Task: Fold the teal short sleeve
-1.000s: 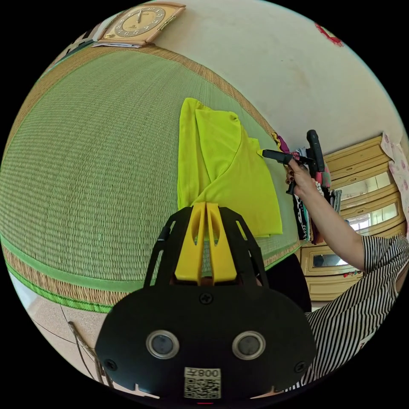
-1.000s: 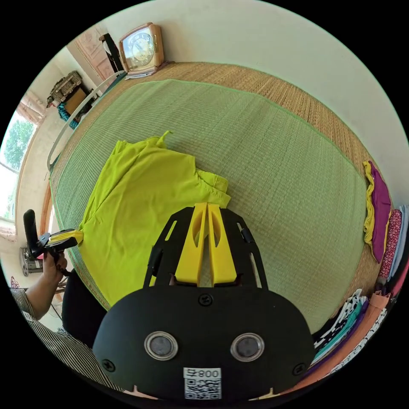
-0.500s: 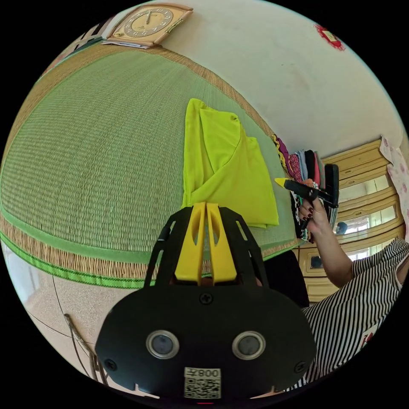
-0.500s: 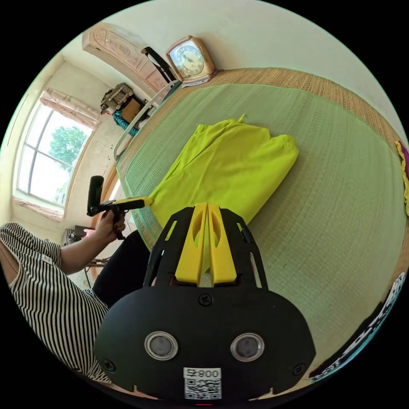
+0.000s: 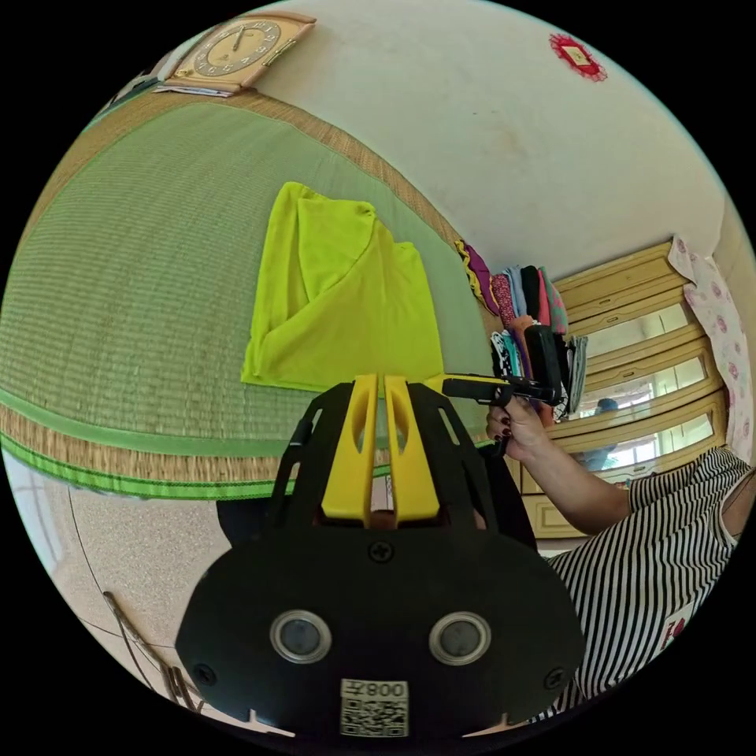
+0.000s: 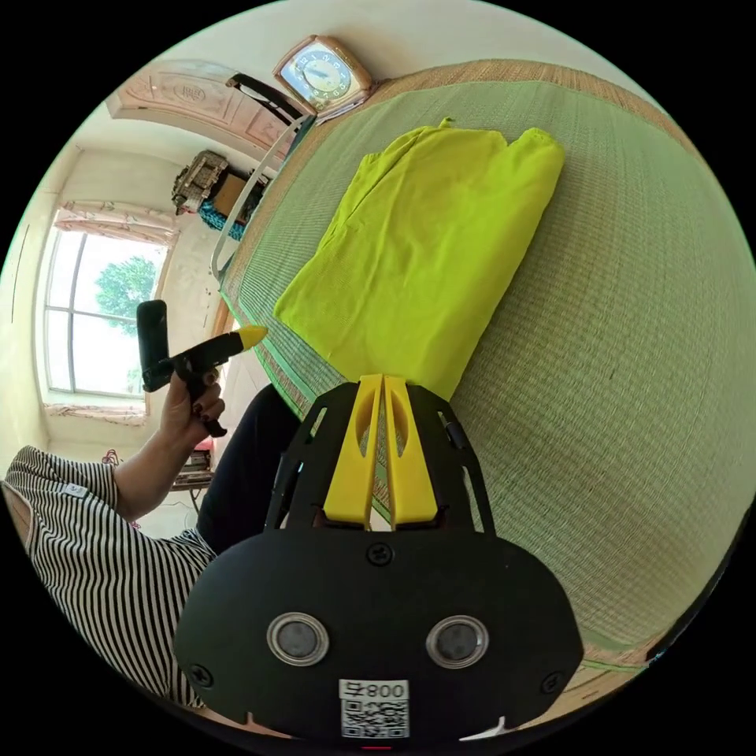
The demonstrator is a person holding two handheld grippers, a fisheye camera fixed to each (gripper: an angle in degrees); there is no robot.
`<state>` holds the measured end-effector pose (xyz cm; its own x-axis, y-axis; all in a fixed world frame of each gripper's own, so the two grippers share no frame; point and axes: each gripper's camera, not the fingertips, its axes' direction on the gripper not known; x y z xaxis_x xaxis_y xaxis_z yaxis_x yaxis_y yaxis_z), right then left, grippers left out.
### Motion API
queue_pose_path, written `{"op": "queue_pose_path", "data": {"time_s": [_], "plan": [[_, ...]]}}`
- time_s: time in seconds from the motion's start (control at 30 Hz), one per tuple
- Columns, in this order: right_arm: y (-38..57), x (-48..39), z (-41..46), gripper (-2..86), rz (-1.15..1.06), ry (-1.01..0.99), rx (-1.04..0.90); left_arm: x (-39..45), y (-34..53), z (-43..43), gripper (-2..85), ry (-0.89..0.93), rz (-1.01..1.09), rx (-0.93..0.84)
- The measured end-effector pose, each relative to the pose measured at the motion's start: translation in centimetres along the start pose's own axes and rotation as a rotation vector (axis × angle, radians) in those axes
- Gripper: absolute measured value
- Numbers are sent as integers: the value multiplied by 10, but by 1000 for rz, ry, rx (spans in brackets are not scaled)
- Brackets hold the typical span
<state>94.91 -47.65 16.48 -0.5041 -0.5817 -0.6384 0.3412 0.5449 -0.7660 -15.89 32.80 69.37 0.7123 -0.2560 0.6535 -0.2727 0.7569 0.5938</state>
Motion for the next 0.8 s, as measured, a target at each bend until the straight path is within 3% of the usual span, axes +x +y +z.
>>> {"op": "queue_pose_path", "data": {"time_s": [0.33,0.8], "plan": [[52,99,-27,47,248,-279,156,21,-3,114,76,307,-47,-260],[53,175,4,99,364,-587,166,0,0,125,13,396,-81,-182]]}}
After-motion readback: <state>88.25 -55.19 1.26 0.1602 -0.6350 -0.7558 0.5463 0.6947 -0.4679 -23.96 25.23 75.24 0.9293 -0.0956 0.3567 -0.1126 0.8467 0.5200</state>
